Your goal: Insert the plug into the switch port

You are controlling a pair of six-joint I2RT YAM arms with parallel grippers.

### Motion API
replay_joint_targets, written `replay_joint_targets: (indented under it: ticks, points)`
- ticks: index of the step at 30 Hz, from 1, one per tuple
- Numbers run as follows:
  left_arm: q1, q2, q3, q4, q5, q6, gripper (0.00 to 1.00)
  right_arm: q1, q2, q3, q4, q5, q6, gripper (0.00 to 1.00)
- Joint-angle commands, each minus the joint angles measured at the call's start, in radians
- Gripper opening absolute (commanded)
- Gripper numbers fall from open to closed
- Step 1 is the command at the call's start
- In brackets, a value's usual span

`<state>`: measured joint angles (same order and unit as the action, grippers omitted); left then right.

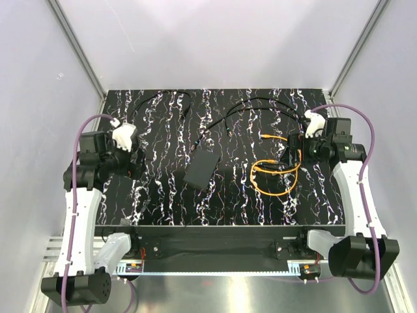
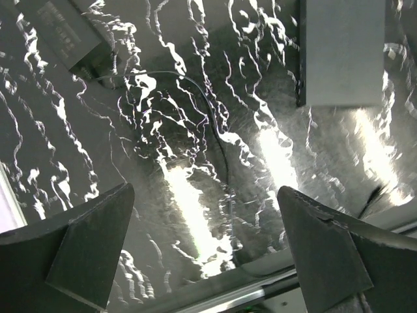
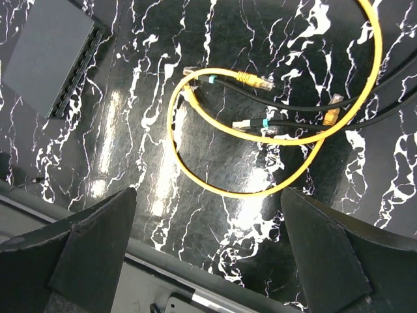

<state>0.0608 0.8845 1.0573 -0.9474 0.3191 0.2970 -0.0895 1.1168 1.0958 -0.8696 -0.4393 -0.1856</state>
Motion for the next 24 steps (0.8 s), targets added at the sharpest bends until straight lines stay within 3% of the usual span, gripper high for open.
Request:
replay_joint_targets:
  ticks: [1,8,14,17,21,22,24]
  points:
    - [-0.01,0.028,-0.011,0.024,0.096,0.178,0.99,0.002,0.047,0.067,-0.046,-0.044,-0.025,1.0]
    - [-0.16,0.158,-0.074,0.012,0.114,0.613,0.99,0.002,0.135,0.098,-0.057,-0.059,-0.005,1.0]
    - [-0.245,0.29,-0.125,0.064,0.176,0.856,0.99,0.002,0.192,0.119,-0.071,-0.079,0.0,1.0]
    - [-0.297,0.381,-0.123,0.099,0.178,0.928,0.9,0.002,0.212,0.124,-0.075,-0.079,-0.008,1.0]
    - [-0.323,0.525,-0.064,0.18,0.173,0.936,0.66,0.002,0.232,0.13,-0.083,-0.078,-0.015,1.0]
    - [-0.328,0.581,-0.048,0.18,0.175,0.941,0.53,0.002,0.238,0.128,-0.083,-0.081,-0.017,1.0]
    - [-0.337,0.639,-0.014,0.17,0.158,0.956,0.44,0.002,0.244,0.127,-0.085,-0.081,-0.018,1.0]
